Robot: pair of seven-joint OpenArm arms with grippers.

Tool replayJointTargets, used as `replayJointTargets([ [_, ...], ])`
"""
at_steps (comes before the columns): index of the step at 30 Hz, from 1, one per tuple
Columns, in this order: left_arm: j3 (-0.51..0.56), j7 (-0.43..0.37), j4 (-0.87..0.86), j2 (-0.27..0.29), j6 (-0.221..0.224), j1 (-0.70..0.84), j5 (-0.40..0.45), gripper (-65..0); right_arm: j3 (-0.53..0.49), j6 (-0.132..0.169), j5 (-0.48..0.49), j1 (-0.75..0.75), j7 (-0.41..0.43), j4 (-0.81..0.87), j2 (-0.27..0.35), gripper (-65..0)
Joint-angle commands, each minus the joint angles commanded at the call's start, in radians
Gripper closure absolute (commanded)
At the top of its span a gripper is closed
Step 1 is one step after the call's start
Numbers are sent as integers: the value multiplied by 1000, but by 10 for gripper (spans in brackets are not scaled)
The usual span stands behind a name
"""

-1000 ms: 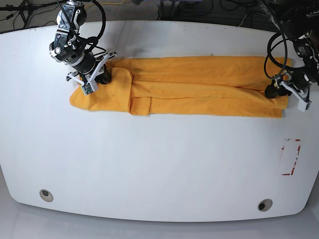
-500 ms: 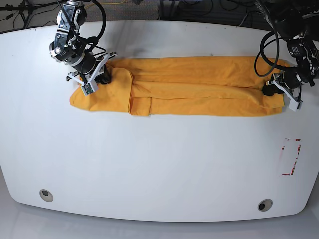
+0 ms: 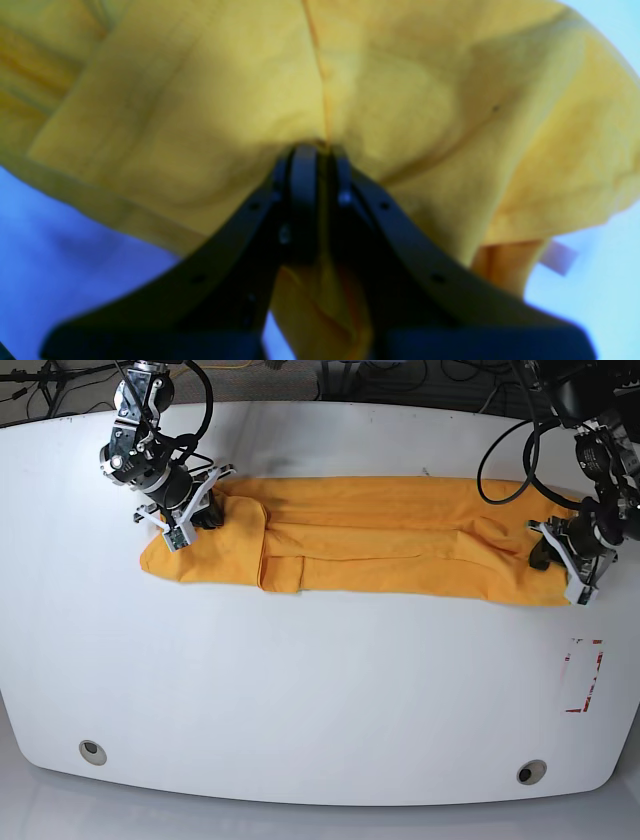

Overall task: Fold the T-shirt properly
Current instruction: 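Grasp the folded shirt end with the left gripper and pull it outward, then lift the shirt end with the left gripper and fold it toward the right gripper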

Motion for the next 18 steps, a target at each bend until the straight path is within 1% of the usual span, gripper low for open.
replayJointTargets([
  [3, 83, 0, 83, 0, 0, 14, 0, -15, 0, 0, 0, 2, 0, 0, 0, -48],
  [4, 126, 0, 109, 2, 0, 18, 0, -15, 0, 0, 0, 2, 0, 0, 0, -48],
  [10, 265, -2, 121, 6, 0, 9, 0, -15, 0, 0, 0, 2, 0, 3, -21, -48],
  [11, 275, -3, 121, 14, 0, 8, 0, -15, 0, 0, 0, 2, 0, 6, -21, -48],
  [15, 315, -2, 120, 77, 0, -21, 0, -17, 0, 0, -2, -3, 0, 12, -25, -48],
  [18, 341, 0, 120, 107, 0, -29, 0, -17, 0, 0, -2, -5, 0, 12, -25, -48],
])
